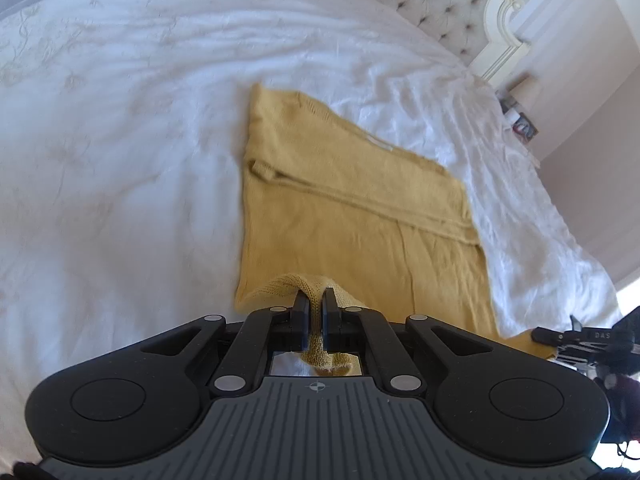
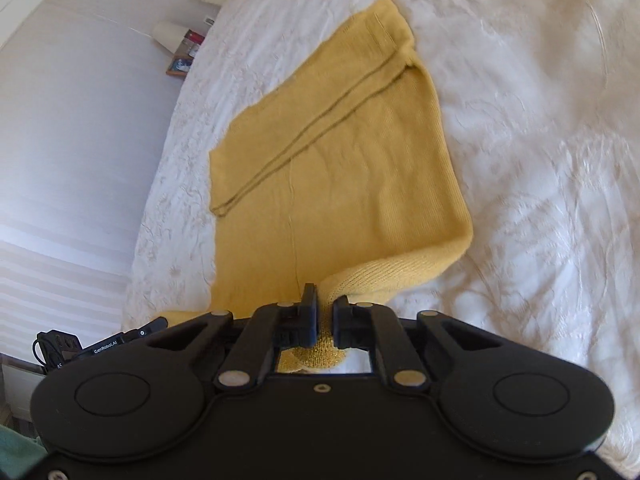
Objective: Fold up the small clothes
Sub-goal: 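Grasp the hem with the left tool while the right tool grasps it too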
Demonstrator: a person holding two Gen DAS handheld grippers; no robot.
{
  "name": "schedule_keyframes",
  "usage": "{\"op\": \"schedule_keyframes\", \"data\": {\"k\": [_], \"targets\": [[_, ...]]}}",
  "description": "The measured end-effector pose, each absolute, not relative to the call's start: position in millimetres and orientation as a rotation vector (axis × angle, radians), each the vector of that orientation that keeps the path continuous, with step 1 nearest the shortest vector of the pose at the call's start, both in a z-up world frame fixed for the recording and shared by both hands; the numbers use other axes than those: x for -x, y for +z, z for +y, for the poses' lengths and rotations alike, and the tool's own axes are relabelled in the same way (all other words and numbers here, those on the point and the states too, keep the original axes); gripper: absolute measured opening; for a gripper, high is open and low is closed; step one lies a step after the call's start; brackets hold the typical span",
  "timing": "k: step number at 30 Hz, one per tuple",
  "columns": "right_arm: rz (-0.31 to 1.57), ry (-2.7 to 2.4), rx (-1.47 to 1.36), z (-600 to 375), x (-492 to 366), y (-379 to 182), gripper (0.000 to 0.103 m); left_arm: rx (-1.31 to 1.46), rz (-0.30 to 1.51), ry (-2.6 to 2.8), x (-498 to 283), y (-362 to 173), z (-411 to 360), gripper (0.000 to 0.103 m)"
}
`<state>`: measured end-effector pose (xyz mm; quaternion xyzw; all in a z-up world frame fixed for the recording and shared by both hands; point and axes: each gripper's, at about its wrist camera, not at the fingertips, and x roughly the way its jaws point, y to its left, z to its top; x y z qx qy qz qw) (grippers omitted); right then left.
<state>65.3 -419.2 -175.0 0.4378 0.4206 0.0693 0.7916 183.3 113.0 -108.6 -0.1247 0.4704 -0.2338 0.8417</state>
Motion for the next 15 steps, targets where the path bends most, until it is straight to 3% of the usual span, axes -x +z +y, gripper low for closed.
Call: {"op": "schedule_keyframes", "data": {"k": [8, 15], "targets": [[0.736, 0.103, -0.947, -451, -145, -154, 0.014, 0.332, 0.859, -0.507, -264, -82, 89, 0.005], [0.695, 0.046, -0.904, -480, -223, -162, 0.014, 0.292, 0.823, -0.487, -329, -93, 61, 0.005]]}}
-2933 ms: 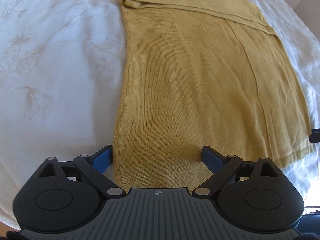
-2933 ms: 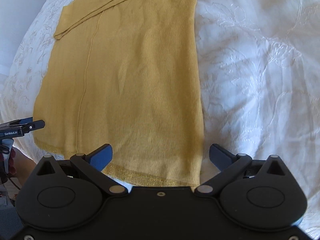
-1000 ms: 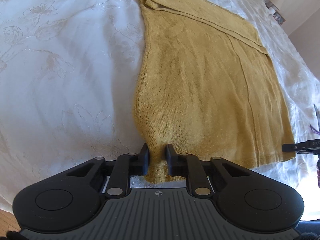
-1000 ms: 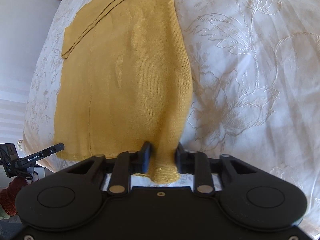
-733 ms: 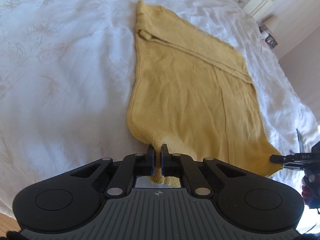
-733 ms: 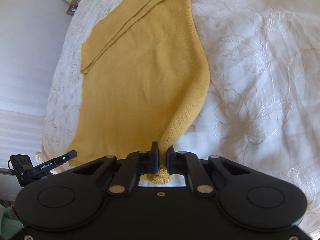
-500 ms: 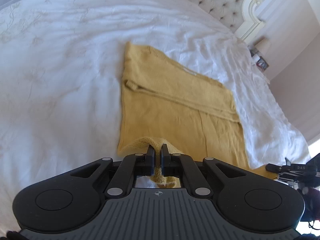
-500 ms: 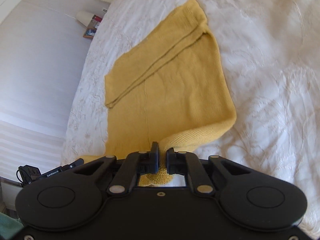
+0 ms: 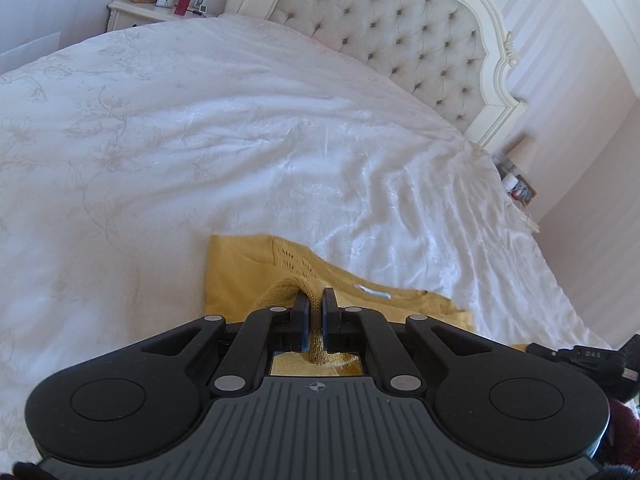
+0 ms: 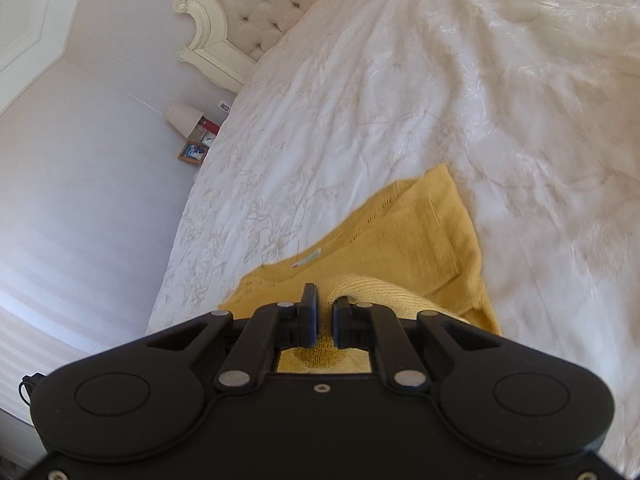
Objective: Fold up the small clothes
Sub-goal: 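Grasp the hem with the left tool while the right tool grasps it too, then fold the hem up toward the collar with both tools and release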
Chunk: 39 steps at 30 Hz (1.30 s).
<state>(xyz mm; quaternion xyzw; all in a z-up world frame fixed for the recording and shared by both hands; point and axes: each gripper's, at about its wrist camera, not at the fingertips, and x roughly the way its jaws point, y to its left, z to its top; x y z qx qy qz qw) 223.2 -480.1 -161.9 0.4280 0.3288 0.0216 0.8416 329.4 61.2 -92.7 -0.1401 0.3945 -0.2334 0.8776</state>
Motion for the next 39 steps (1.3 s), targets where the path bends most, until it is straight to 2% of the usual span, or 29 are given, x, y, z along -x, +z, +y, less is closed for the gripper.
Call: {"op": "schedule_keyframes", "data": {"k": [10, 15, 16, 18, 19, 20, 21, 23, 25, 26, 29, 34, 39], "targets": [[0.791, -0.004, -0.877, -497, -299, -198, 0.015, 0.237, 0.897, -0.431, -394, -130, 40, 0.006], [0.844, -0.014, -0.841, -498, -318, -214, 0.022, 0.214, 0.939, -0.382, -417, -147, 36, 0.007], [0.851, -0.018, -0.836, -498, -321, -216, 0.022, 0.209, 0.951, -0.374, -423, -151, 34, 0.010], [0.866, -0.028, -0.830, -499, -327, -220, 0.025, 0.212, 0.967, -0.371, -431, -156, 33, 0.026], [0.865, -0.034, -0.828, -500, -328, -221, 0.029, 0.210, 0.966, -0.365, -434, -157, 33, 0.037], [0.862, -0.031, -0.826, -500, -331, -222, 0.042, 0.205, 0.957, -0.360, -436, -157, 33, 0.043], [0.857, -0.028, -0.821, -501, -332, -222, 0.050, 0.200, 0.947, -0.359, -438, -157, 33, 0.045], [0.831, -0.023, -0.795, -500, -333, -218, 0.077, 0.194, 0.939, -0.364, -443, -155, 34, 0.056], [0.811, -0.031, -0.764, -499, -334, -213, 0.082, 0.190, 0.941, -0.378, -447, -150, 31, 0.070], [0.806, -0.041, -0.746, -499, -335, -210, 0.085, 0.182, 0.935, -0.382, -446, -147, 31, 0.072], [0.786, -0.056, -0.675, -495, -333, -199, 0.093, 0.099, 0.894, -0.398, -435, -133, 20, 0.072], [0.781, -0.011, -0.499, -464, -321, -179, 0.095, -0.028, 0.881, -0.448, -391, -125, -4, 0.073], [0.836, 0.041, -0.384, -422, -306, -184, 0.095, -0.091, 0.963, -0.483, -348, -148, -22, 0.074]]}}
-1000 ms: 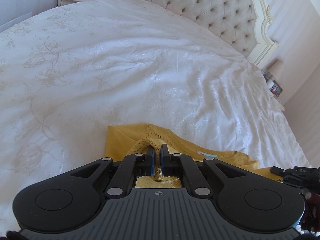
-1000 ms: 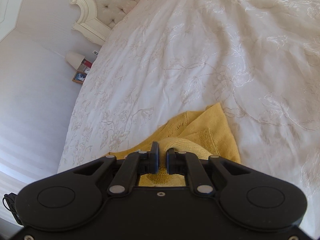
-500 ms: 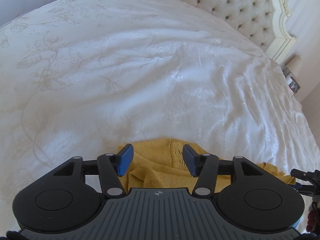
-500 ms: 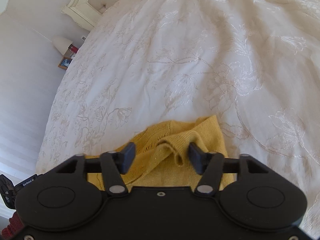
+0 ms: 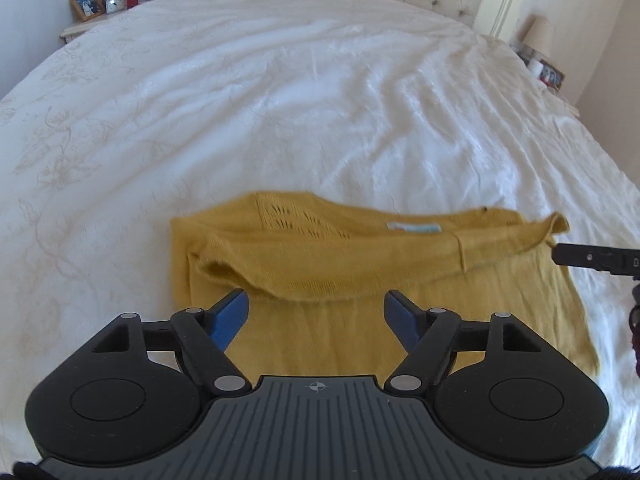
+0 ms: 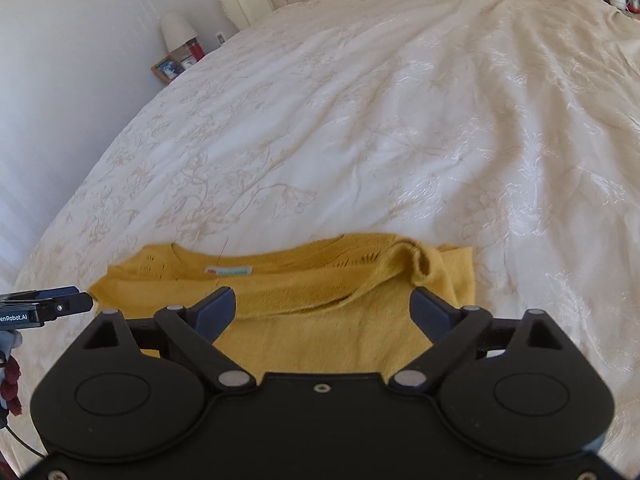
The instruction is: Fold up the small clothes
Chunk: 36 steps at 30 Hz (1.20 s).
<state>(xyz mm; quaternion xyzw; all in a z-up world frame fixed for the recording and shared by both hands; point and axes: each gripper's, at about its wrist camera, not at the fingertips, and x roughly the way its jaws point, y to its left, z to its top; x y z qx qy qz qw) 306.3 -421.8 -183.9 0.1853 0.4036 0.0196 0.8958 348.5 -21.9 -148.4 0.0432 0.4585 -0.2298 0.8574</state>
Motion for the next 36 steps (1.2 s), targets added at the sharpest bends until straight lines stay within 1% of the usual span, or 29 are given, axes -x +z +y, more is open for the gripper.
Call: {"op": "schedule_keyframes", "data": {"k": [4, 10, 17, 23, 28, 30, 36], "targets": [[0.905, 0.080, -0.296, -397, -305, -198, 0.095, -0.120, 1.025, -0.486, -340, -172, -29, 0.073], [0.952, 0.080, -0.149, -386, -325, -213, 0.095, -0.164, 1.013, -0.469, -371, -183, -32, 0.073], [0.971, 0.029, -0.034, -401, -377, -220, 0.095, -0.218, 0.962, -0.426, -438, -178, -35, 0.073], [0.945, -0.075, -0.121, -433, -403, -212, 0.095, -0.184, 0.898, -0.369, -475, -156, -29, 0.073], [0.896, -0.101, -0.253, -449, -393, -201, 0.096, -0.179, 0.871, -0.364, -465, -139, -27, 0.073], [0.890, -0.092, -0.299, -449, -382, -200, 0.102, -0.179, 0.887, -0.373, -453, -139, -28, 0.073], [0.945, -0.079, -0.297, -428, -347, -211, 0.103, -0.285, 0.966, -0.400, -396, -162, -40, 0.074]]}}
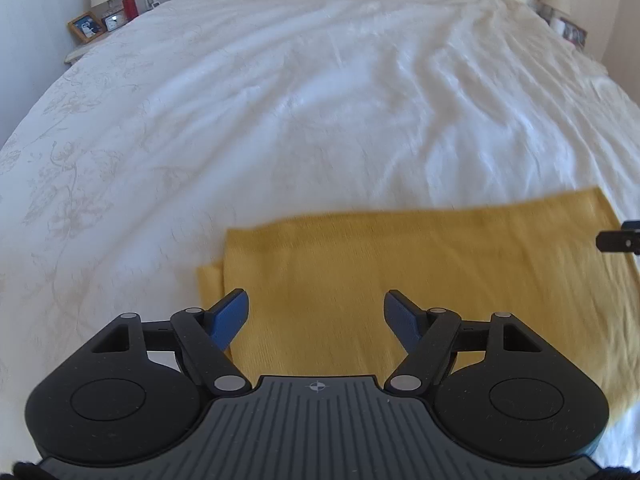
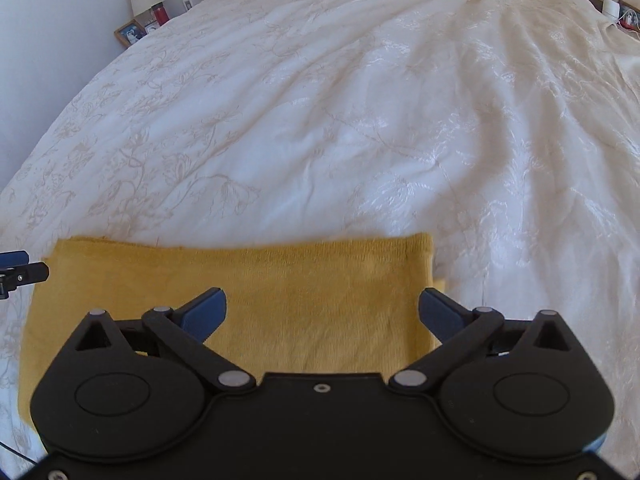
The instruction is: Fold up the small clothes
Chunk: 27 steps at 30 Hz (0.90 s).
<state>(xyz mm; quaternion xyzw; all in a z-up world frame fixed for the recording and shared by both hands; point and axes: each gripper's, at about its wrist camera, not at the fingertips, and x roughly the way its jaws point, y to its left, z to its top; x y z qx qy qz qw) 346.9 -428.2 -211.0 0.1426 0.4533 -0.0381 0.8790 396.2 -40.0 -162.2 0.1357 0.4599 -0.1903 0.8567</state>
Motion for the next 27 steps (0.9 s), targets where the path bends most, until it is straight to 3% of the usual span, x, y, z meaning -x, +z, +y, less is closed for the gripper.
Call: {"op": "schedule_keyframes", "data": {"k": [9, 15, 27], "targets": [[1.111, -0.114, -0.206, -414, -282, -243, 0.102, -0.512, 1.031, -0.456, -323, -200, -23, 0.076], [1.137, -0.210, -0.282, -443, -260, -252, 0.102, -0.270, 1.203, -0.313, -347, -209, 21, 0.095], [1.028, -0.143, -0.623, -485, -244, -235, 0.102, -0.113, 1.127, -0.297, -348, -143, -5, 0.094]]}}
